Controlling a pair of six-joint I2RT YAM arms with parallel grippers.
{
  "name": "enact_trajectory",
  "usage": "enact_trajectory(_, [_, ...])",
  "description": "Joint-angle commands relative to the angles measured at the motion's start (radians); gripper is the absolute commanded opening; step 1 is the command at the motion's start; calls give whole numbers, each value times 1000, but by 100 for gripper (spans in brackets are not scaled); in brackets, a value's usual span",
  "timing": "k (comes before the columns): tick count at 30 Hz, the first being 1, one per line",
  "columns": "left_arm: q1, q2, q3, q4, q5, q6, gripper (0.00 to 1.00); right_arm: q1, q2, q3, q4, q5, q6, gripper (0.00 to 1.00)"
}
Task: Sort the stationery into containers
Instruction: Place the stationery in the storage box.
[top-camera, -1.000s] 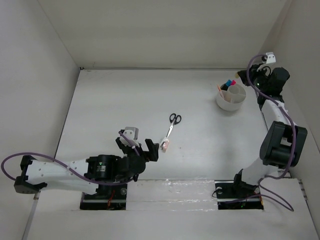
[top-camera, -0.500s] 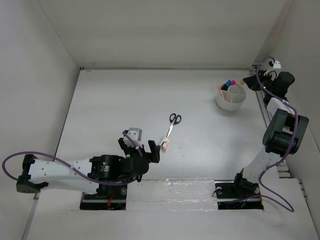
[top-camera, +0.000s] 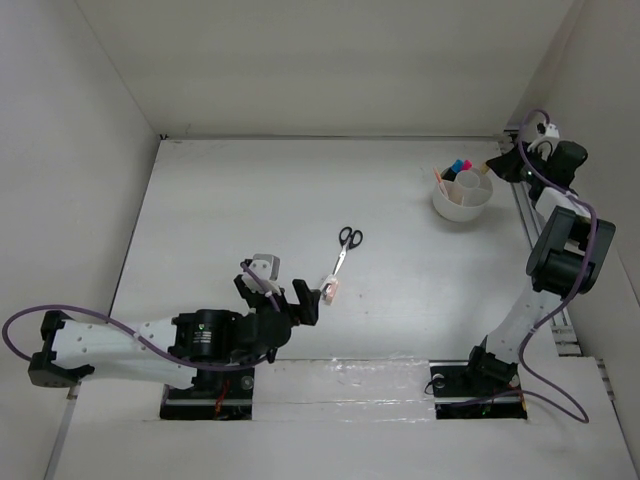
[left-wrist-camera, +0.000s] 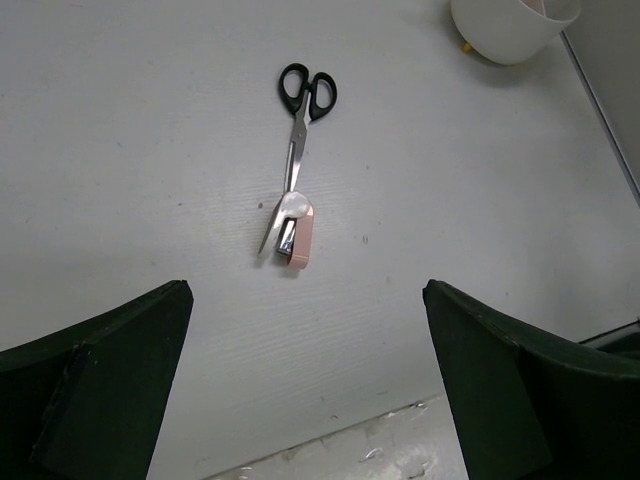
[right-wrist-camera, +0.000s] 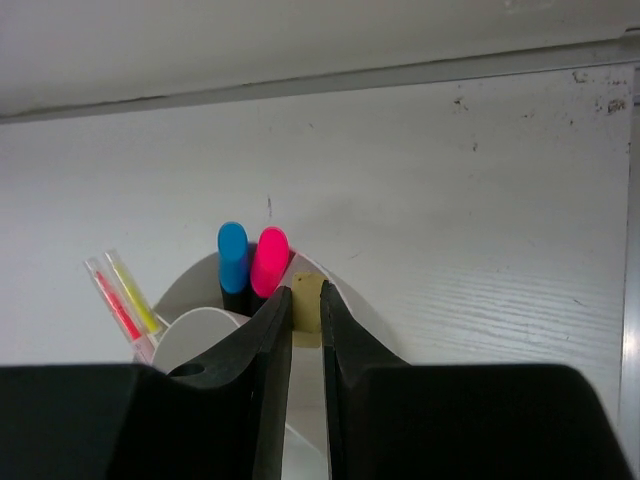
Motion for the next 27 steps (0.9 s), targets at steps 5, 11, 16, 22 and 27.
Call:
enact_trajectory(5, [4, -35, -8, 35, 8, 29, 100, -8, -4, -33, 36, 18, 2, 0])
enact_trajectory(11, [4, -46, -17, 35, 8, 29, 100, -8, -13, -43, 36, 27, 2, 3])
enact_trajectory(16, [4, -46, -17, 35, 8, 29, 100, -8, -22, -63, 45, 27, 2, 15])
enact_trajectory(22, [4, -46, -17, 35, 18, 29, 100, -8, -65, -121, 123, 7, 33, 41])
enact_trajectory(27, [4, -46, -17, 35, 18, 29, 100, -8, -137, -142, 200, -2, 88, 48])
